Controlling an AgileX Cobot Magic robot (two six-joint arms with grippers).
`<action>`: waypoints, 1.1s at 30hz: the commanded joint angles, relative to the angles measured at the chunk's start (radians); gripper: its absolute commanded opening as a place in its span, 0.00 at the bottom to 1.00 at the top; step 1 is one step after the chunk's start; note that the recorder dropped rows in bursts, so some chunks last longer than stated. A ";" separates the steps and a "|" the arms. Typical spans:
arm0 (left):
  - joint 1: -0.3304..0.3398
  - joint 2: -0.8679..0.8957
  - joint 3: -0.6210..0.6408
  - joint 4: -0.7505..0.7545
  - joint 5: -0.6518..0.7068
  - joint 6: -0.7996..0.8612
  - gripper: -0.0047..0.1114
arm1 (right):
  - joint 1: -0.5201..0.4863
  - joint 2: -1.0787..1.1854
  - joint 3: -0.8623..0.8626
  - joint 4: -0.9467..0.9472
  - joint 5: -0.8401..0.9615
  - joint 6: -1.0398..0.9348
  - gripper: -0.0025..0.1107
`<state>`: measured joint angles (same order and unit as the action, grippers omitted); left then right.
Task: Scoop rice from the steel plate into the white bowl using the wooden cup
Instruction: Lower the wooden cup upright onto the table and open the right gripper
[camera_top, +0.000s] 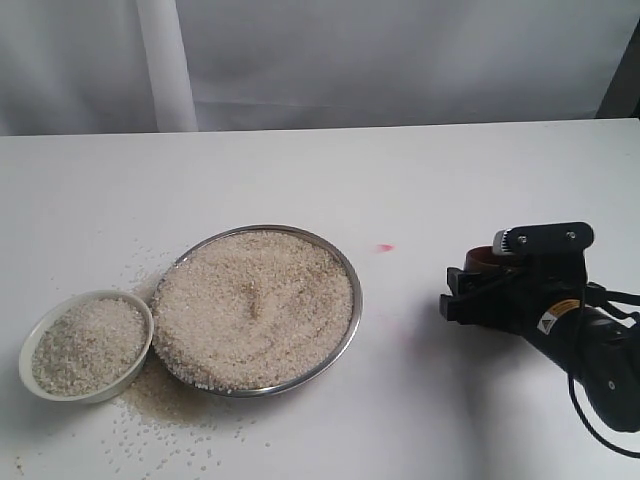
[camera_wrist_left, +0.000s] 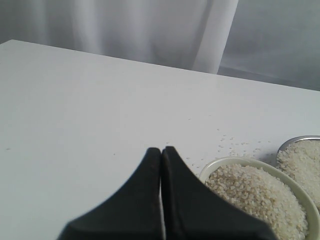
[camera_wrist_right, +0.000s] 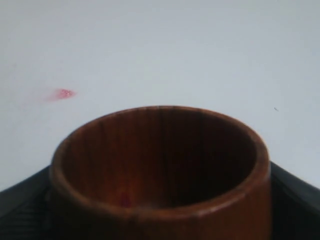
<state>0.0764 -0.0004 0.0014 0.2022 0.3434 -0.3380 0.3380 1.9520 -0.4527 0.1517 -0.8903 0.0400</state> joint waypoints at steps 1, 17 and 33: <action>-0.006 0.000 -0.001 -0.006 -0.006 -0.002 0.04 | 0.001 -0.002 0.002 -0.020 -0.002 -0.016 0.64; -0.006 0.000 -0.001 -0.006 -0.006 -0.002 0.04 | 0.001 -0.002 0.002 -0.032 -0.011 -0.018 0.86; -0.006 0.000 -0.001 -0.006 -0.006 -0.002 0.04 | 0.001 -0.002 0.048 -0.032 -0.114 -0.082 0.86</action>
<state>0.0764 -0.0004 0.0014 0.2022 0.3434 -0.3380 0.3380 1.9520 -0.4089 0.1320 -0.9831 -0.0250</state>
